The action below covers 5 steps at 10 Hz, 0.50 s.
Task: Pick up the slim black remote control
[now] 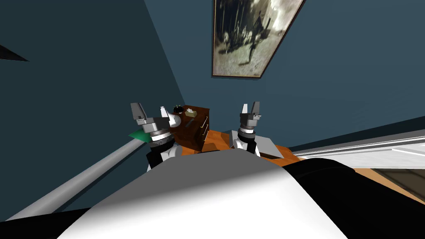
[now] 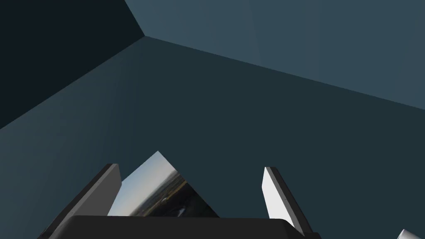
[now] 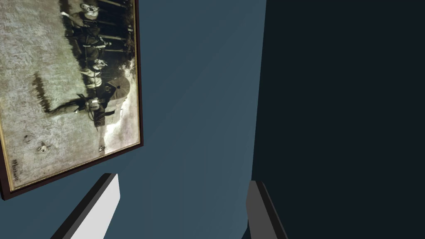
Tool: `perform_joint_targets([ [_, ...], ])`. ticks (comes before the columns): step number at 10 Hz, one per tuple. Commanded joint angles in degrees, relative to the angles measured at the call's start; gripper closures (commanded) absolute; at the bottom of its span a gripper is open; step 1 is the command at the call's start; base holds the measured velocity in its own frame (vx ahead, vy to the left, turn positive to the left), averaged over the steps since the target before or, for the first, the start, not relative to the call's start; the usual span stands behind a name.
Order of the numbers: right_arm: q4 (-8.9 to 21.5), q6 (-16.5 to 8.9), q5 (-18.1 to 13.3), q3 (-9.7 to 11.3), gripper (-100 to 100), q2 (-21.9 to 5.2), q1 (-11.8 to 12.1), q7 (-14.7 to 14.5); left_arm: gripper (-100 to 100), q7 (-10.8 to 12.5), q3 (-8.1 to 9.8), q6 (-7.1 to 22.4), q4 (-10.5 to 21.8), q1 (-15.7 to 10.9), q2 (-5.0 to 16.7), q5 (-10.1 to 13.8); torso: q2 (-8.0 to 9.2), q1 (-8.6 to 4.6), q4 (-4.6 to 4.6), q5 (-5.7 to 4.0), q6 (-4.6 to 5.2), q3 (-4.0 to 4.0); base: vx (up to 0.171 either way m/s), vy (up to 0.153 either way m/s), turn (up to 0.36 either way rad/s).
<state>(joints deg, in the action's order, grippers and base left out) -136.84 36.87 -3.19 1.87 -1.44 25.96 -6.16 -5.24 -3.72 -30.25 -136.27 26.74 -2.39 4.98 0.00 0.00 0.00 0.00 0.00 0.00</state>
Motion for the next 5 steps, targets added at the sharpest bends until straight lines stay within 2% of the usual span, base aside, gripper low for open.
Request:
perform_joint_targets([
  [1,0.00,0.00,0.00,0.00,0,0.00,0.00,0.00,-100,0.34,0.23,1.03,0.43,-0.60,2.14,-0.26,0.00,0.00,0.00,0.00,0.00,0.00,-0.007,-0.033,0.005],
  [3,0.00,0.00,0.00,0.00,0,0.01,0.00,0.00,-100,1.13,0.77,3.42,1.41,-2.04,5.26,-0.85,0.00,-0.19,0.00,-0.04,0.00,0.00,0.000,-0.073,0.012],
  [5,0.00,0.00,0.00,0.01,0,0.01,0.00,0.00,-100,2.30,1.63,6.90,2.86,-4.23,8.07,-1.74,0.03,-0.38,0.00,-0.08,0.01,0.01,-0.012,-0.120,0.019],
])
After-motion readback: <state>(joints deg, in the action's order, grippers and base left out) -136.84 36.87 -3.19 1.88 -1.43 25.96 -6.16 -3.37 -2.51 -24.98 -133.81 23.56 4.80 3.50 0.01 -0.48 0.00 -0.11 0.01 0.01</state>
